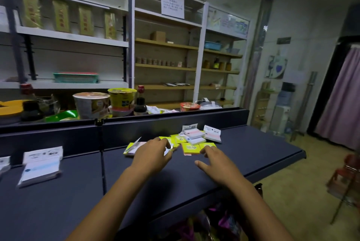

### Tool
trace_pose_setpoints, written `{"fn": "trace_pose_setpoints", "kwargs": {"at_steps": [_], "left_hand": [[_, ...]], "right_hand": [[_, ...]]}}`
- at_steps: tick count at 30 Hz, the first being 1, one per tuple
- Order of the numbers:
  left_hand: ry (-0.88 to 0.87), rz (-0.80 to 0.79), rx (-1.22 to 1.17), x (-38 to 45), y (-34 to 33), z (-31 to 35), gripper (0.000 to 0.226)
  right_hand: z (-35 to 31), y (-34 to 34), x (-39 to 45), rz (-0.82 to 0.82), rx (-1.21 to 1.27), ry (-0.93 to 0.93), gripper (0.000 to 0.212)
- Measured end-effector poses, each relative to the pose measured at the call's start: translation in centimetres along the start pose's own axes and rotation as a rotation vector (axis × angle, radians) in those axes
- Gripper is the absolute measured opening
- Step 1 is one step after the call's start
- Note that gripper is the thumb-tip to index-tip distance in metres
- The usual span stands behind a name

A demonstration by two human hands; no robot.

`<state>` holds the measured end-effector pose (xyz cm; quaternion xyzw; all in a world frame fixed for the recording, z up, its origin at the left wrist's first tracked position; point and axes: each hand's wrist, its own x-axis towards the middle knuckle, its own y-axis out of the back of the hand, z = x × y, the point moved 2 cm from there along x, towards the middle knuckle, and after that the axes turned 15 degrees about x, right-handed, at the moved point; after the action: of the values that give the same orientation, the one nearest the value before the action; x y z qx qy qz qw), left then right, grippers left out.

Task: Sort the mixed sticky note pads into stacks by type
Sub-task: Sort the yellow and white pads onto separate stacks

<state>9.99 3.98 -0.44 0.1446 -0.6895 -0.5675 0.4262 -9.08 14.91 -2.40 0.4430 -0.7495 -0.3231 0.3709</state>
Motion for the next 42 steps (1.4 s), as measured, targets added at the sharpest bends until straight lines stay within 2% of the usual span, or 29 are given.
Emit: {"fn": "trace_pose_setpoints", "kwargs": {"at_steps": [14,18,23,27,37,42], "left_hand": [[0.045,-0.127,-0.019,9.5,-7.3,4.3,0.029],[0.075,-0.218,0.048,10.7,-9.6,5.7,0.039],[0.108,-0.298,0.071,11.9,-11.8,7.1,0.062],[0.095,-0.315,0.069,12.7,-12.6,7.5,0.074],[0.145,-0.272,-0.150,11.9,-12.3,6.5,0.080],[0.170,-0.175,-0.388,11.5,-11.2,6.2,0.084]], "right_hand": [[8.0,1.0,8.2,0.004,0.044,-0.025,0.045],[9.8,0.9,9.7,-0.035,0.056,0.012,0.046],[12.4,1.4,10.9,-0.064,0.072,0.055,0.043],[14.2,1.5,11.6,-0.074,0.100,0.077,0.043],[15.3,1.3,12.4,-0.103,0.171,0.130,0.037],[15.1,1.5,13.2,-0.093,0.180,0.144,0.038]]}}
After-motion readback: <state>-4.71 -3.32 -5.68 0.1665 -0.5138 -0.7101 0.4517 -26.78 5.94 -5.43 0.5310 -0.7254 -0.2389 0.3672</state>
